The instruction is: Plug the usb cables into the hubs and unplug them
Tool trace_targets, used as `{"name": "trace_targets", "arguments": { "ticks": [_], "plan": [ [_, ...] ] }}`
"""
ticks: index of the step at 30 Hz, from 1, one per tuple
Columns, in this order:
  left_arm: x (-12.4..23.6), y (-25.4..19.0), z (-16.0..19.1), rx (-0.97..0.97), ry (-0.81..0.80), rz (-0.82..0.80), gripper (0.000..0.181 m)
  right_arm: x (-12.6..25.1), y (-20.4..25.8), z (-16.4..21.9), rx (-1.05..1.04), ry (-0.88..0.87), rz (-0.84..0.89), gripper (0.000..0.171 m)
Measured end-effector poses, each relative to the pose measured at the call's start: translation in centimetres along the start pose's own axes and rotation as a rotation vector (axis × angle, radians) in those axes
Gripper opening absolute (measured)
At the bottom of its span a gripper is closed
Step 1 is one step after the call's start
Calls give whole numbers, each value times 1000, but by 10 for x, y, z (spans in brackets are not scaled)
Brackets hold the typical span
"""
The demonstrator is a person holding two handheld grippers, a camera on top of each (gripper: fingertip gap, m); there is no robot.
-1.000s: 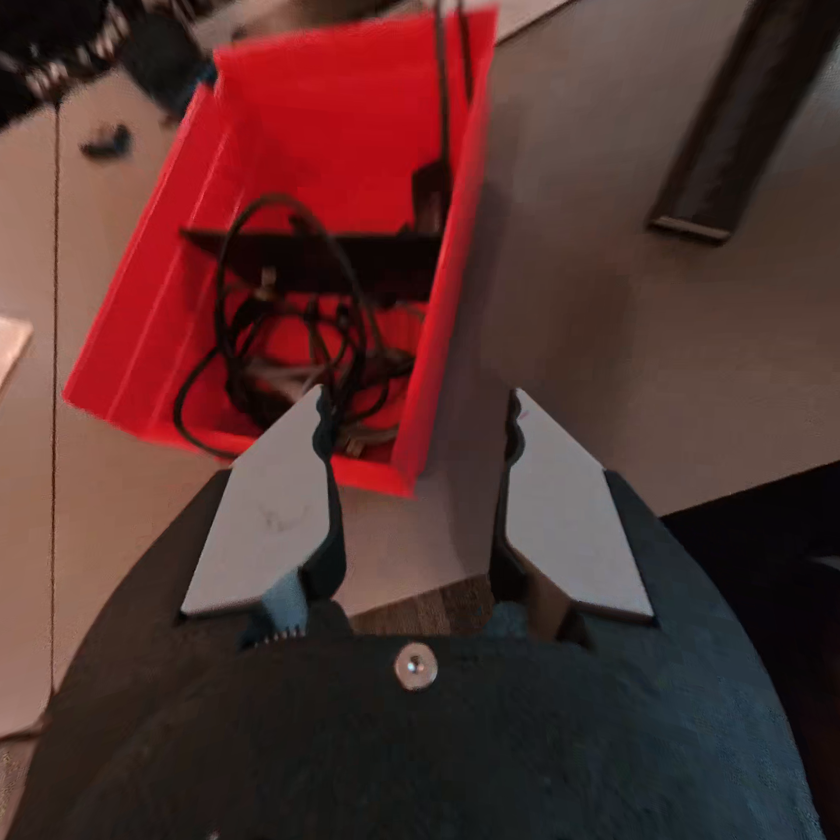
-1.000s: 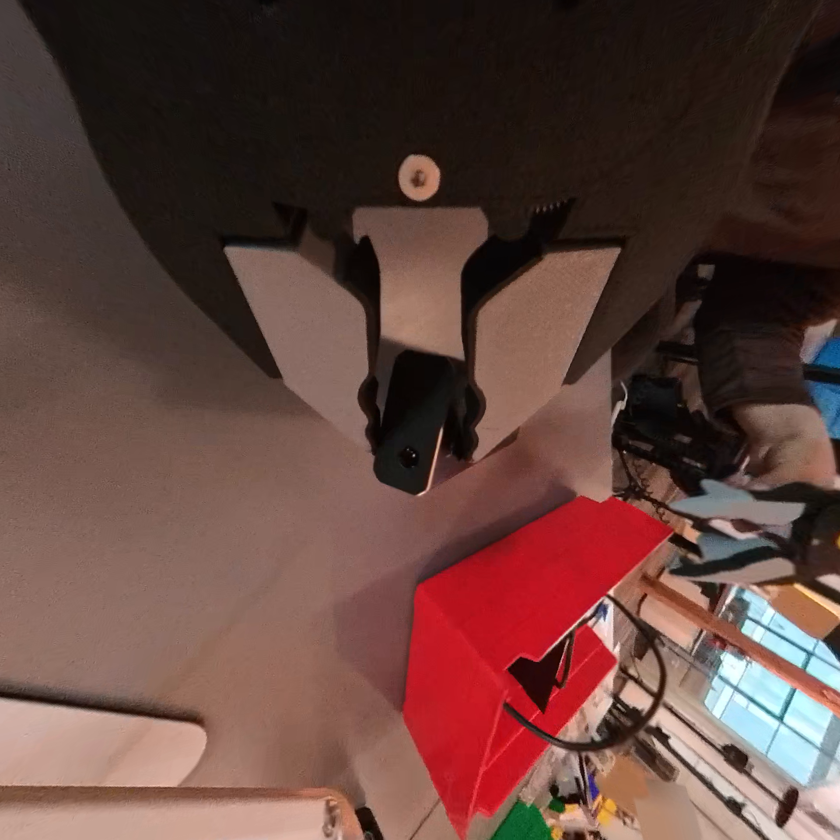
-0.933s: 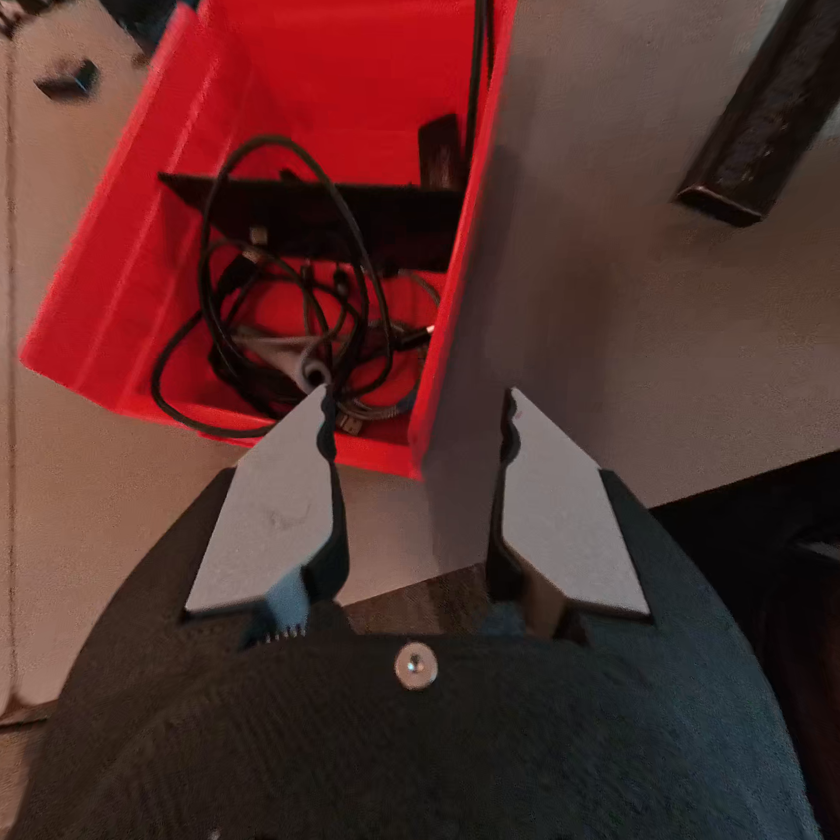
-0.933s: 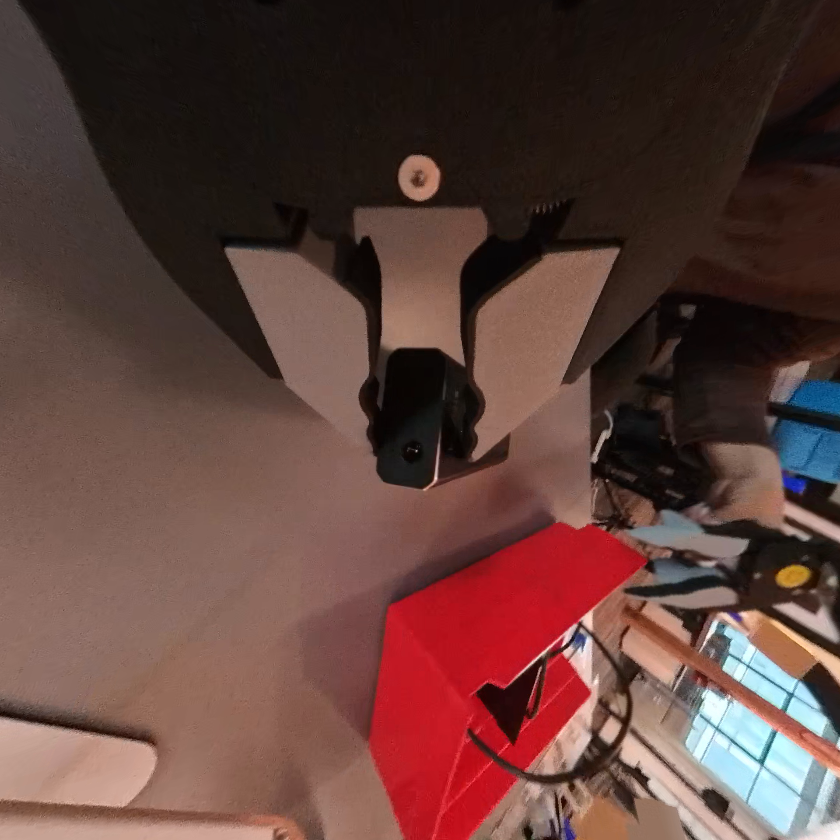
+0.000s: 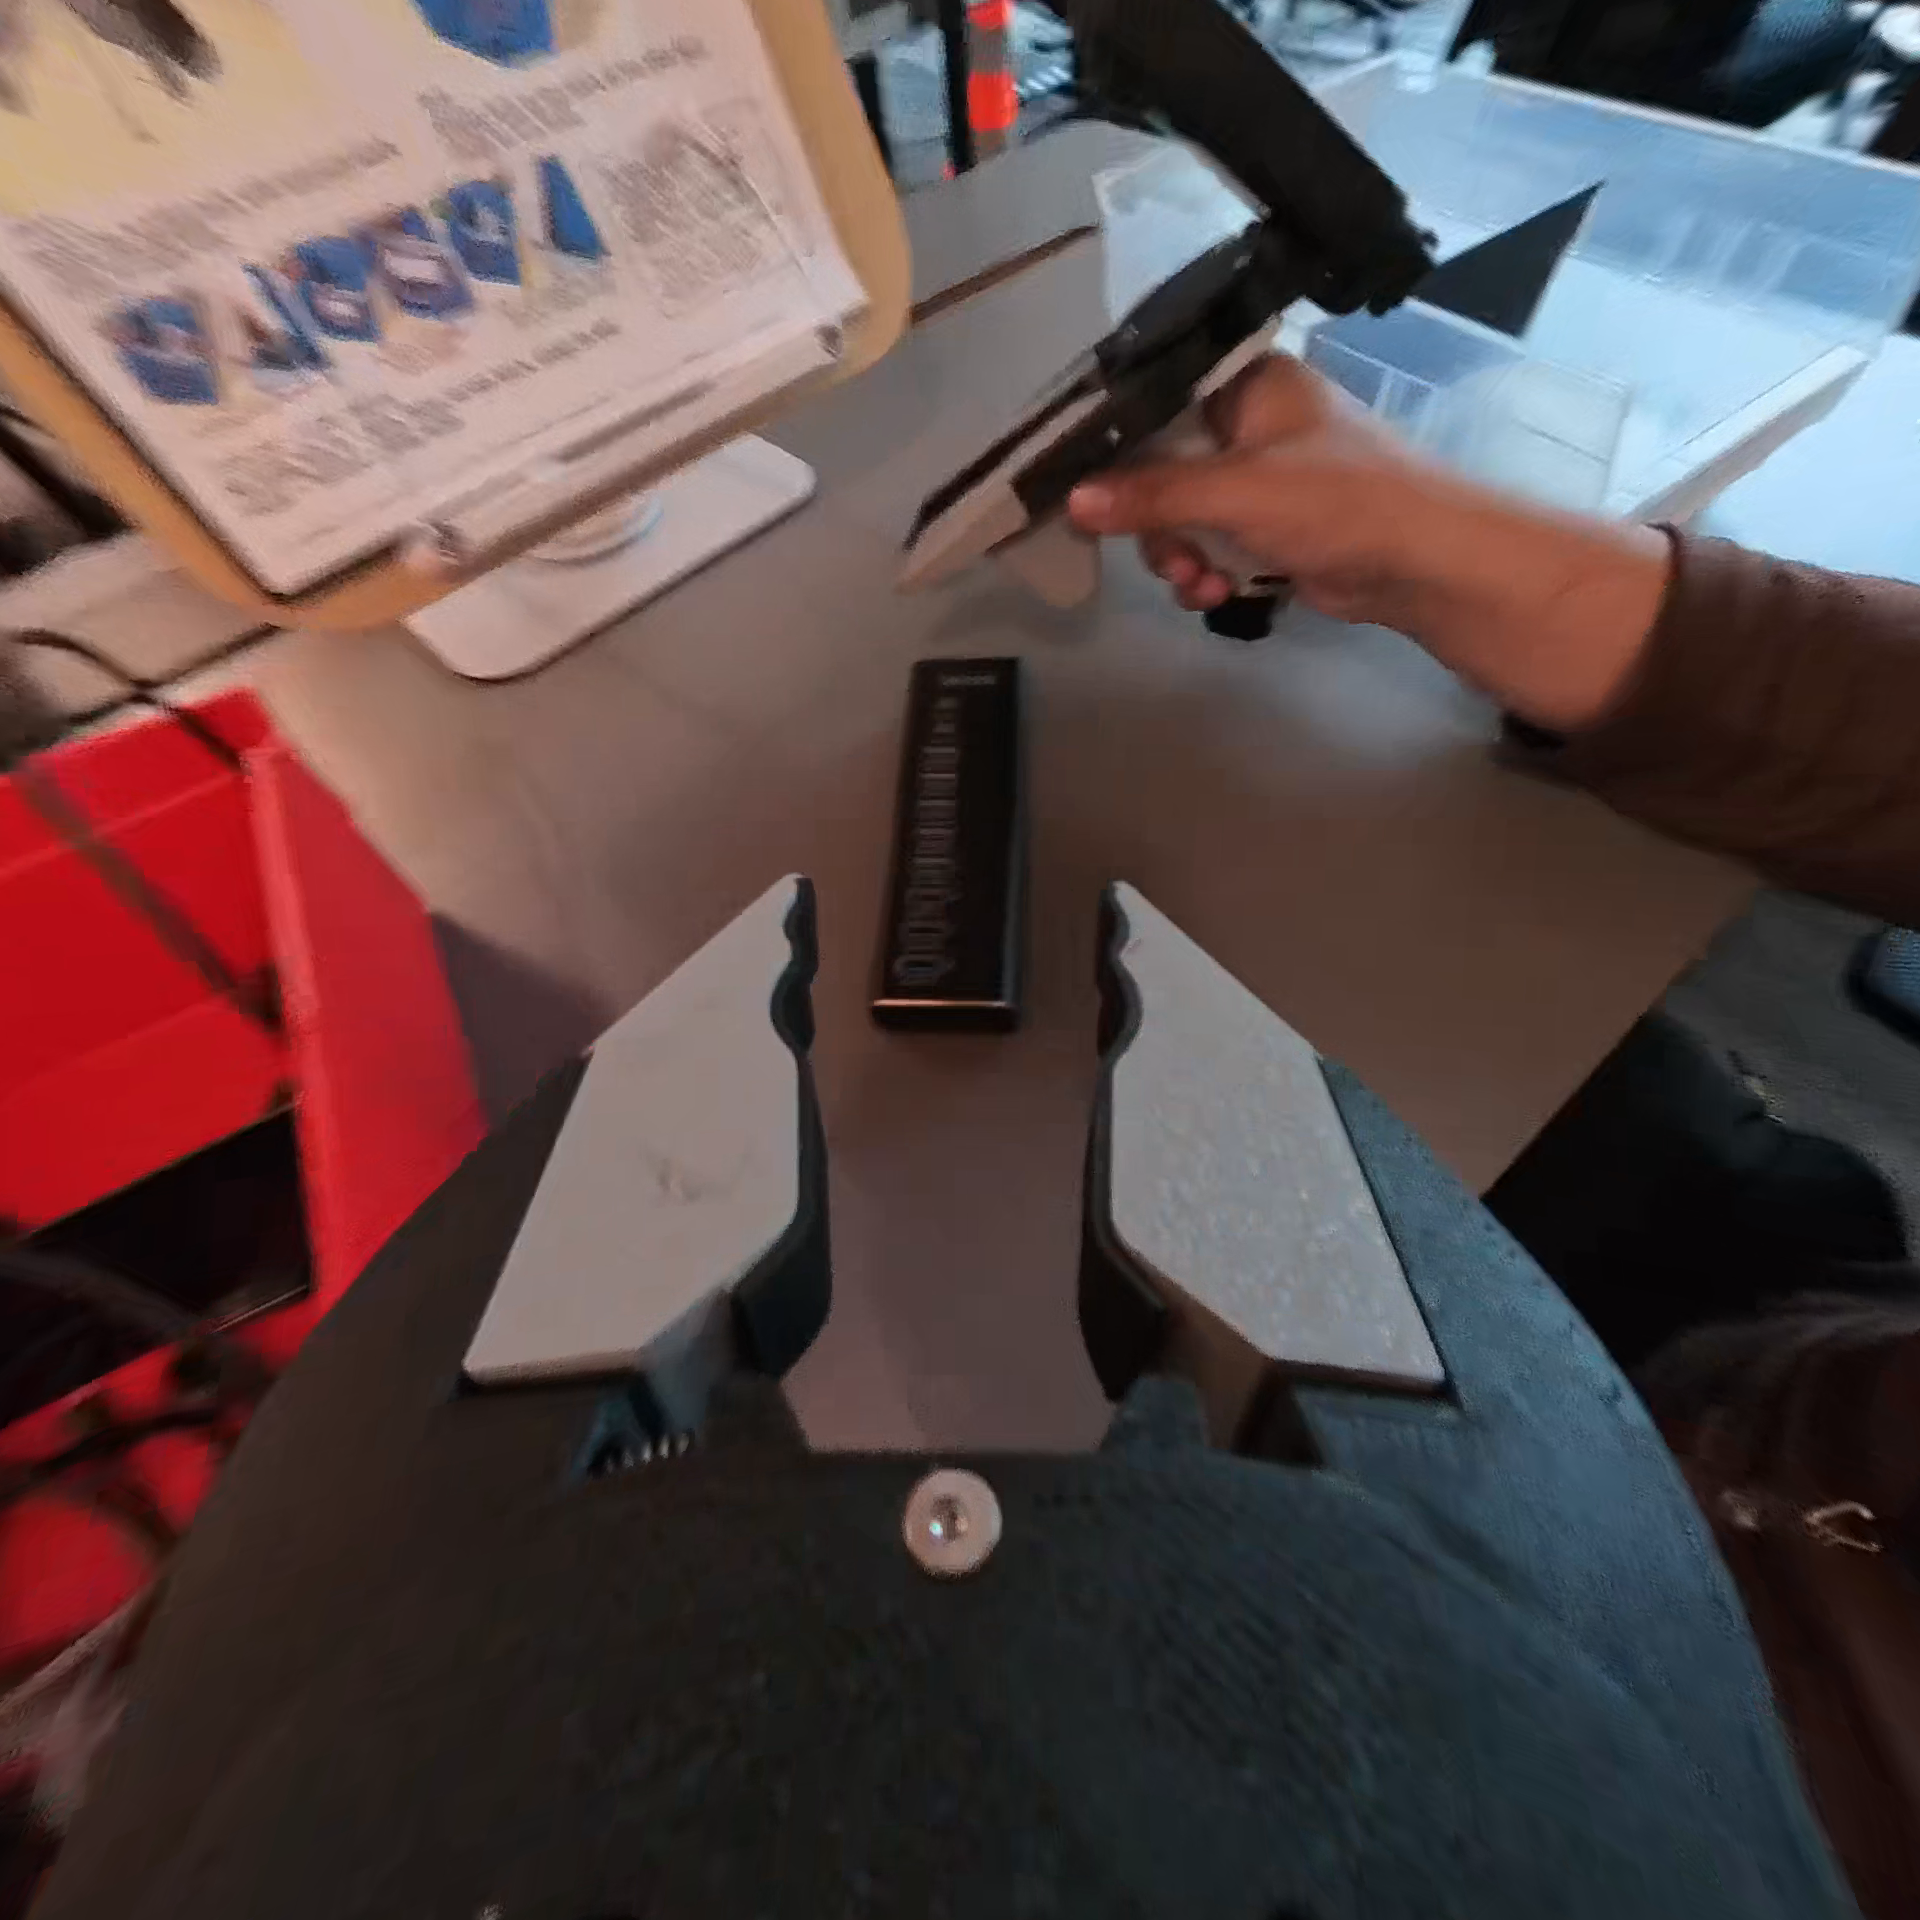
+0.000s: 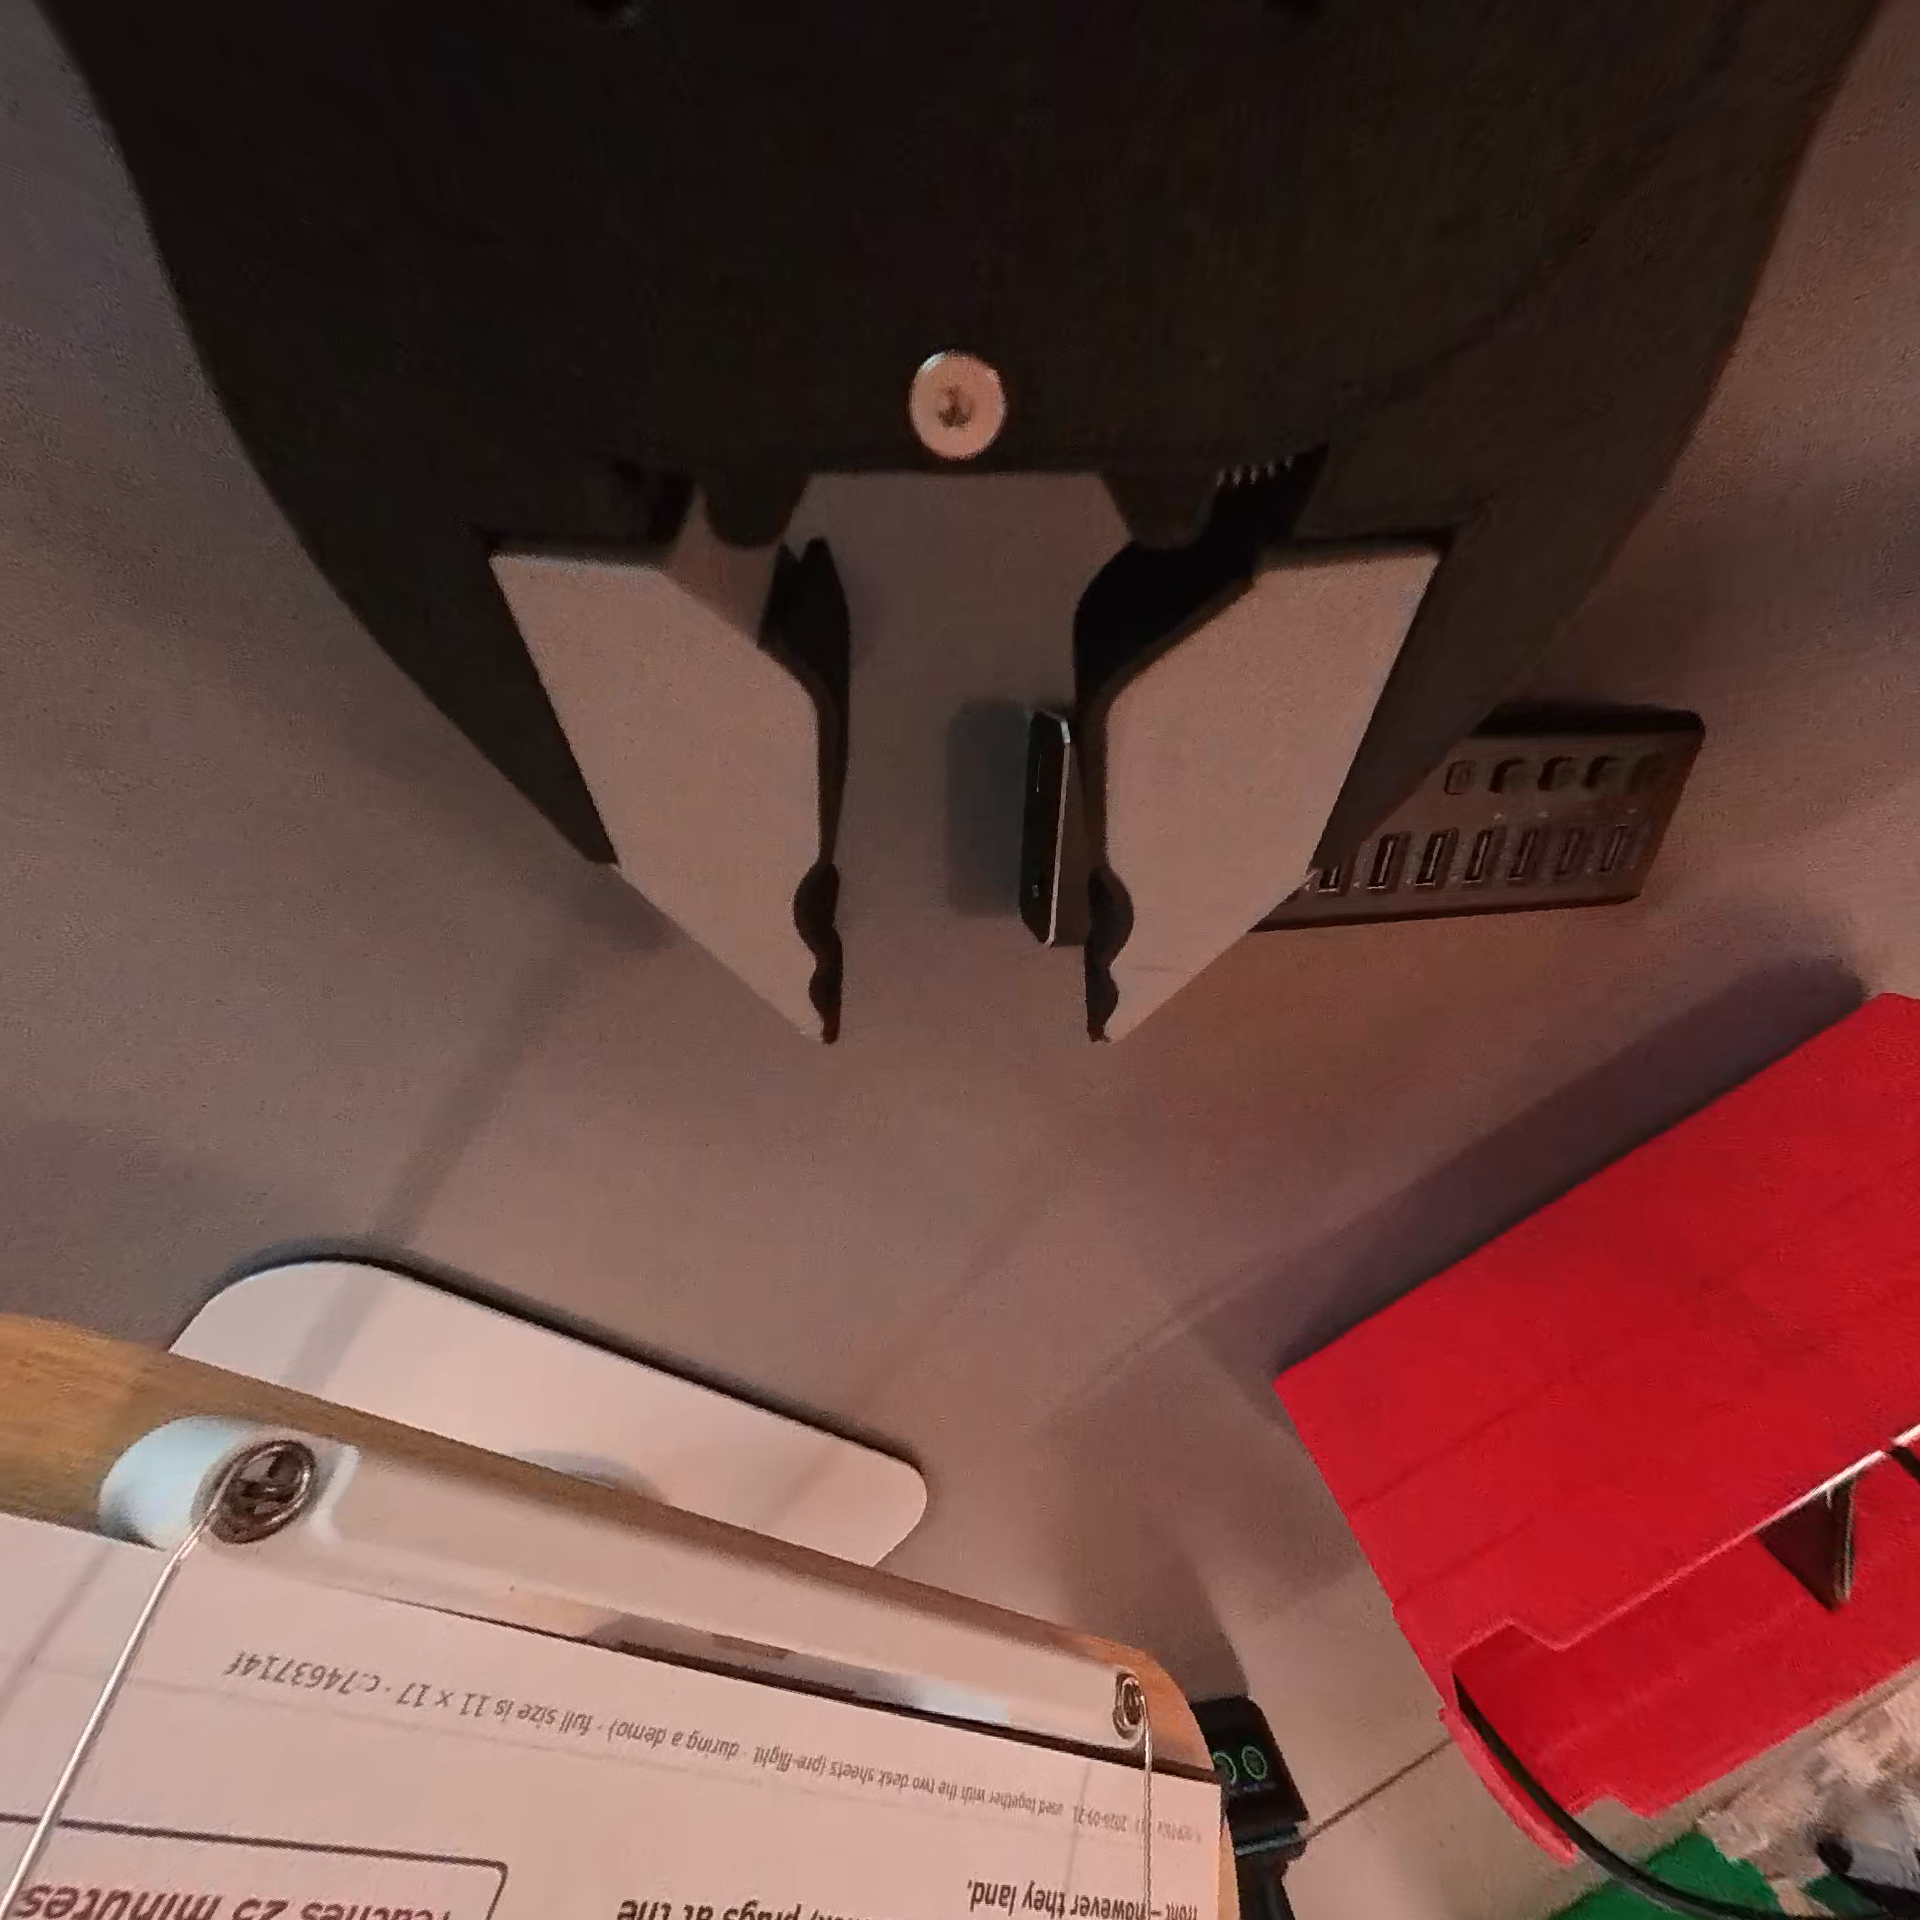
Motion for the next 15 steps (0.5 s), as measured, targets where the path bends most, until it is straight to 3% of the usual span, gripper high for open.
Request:
{"name": "trace_targets", "arguments": {
  "ticks": [4,6,10,15],
  "plan": [
    [-74,16,22,94,222,118,69,-1,3,1,31,0,50,45],
    [-98,26,31,149,260,133,73,-1,5,3,53,5,86,46],
    [-118,12,40,195,292,298,69,2,11,0,74,-4,92,47],
    [-118,-12,44,113,303,278,86,1,12,0,75,2,89,49]
  ]
}}
Point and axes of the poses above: each gripper's, where its closed fingertips meet, x back along the fingers, z out of its underside, y = z × x across the jaws, the point moved 6 cm from there along x, back along the fingers, and after that the axes turned 13 degrees about y, right-handed, at the moved point
